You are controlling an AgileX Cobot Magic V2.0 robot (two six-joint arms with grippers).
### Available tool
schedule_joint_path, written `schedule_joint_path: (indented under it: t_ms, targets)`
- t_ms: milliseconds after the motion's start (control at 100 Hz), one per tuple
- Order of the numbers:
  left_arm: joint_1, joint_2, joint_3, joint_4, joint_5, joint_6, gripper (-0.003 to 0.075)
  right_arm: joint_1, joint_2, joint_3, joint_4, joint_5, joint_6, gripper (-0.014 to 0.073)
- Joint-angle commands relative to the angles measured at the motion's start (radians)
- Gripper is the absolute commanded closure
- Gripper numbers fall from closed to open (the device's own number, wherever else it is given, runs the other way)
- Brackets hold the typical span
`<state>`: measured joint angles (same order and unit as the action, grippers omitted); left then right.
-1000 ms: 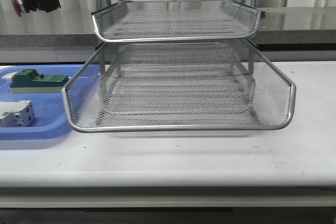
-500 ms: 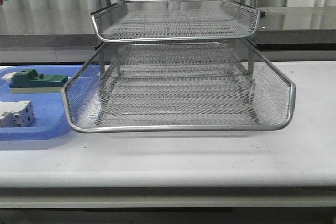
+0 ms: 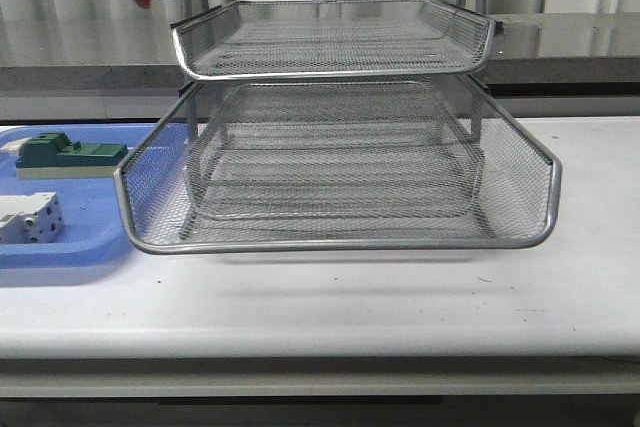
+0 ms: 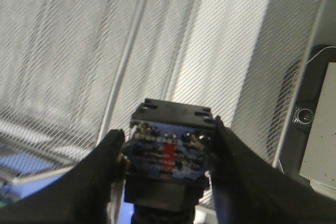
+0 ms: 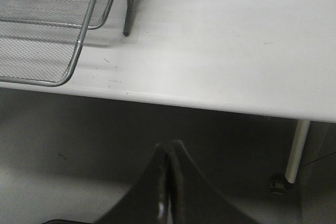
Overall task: Place button on rack with both arms
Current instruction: 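Lift the red button and carry it over the pulled-out tray, then lower the button into the middle tray and open the left gripper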
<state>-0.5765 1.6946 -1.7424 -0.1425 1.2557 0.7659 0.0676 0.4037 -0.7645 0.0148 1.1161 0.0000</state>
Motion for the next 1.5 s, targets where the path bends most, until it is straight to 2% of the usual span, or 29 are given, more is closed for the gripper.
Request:
schedule_joint_path:
  t_ms: [0, 340, 670, 780, 930, 1030, 1330, 1490]
  targets:
    - [-0.044, -0.016, -0.024, -0.026, 0.02, -0.013, 0.0659, 0.0, 0.007, -0.032, -0.008, -0.058, 0.0, 0.0664]
    - [-0.152, 0.133, -0.024, -0.026, -0.113, -0.013, 0.0659, 0.0, 0.007, -0.032, -0.008, -0.058, 0.0, 0.0664]
    - [-0.161, 0.217, -0.026, -0.006, -0.174, -0.013, 0.0652, 0.0, 0.007, -0.032, -0.008, -0.058, 0.0, 0.0664]
    - [-0.161, 0.219, -0.026, -0.006, -0.174, -0.013, 0.0584, 0.0, 0.007, -0.032, -0.008, -0.058, 0.0, 0.0664]
    - [-0.161, 0.219, -0.026, -0.006, -0.174, -0.013, 0.037, 0.0, 0.007, -0.032, -0.008, -0.058, 0.0, 0.0664]
    - [-0.161, 0.219, -0.026, -0.006, -0.175, -0.013, 0.0281, 0.0, 0.007, -0.032, -0.008, -0.058, 0.0, 0.0664]
    - [-0.161, 0.219, -0.028, -0.006, -0.17, -0.016, 0.0268, 0.0, 0.007, -0.032, -0.008, -0.058, 0.0, 0.0664]
    - [-0.161, 0.208, -0.07, -0.006, -0.138, -0.103, 0.0268, 0.0, 0.007, -0.032, -0.008, -0.058, 0.0, 0.0664]
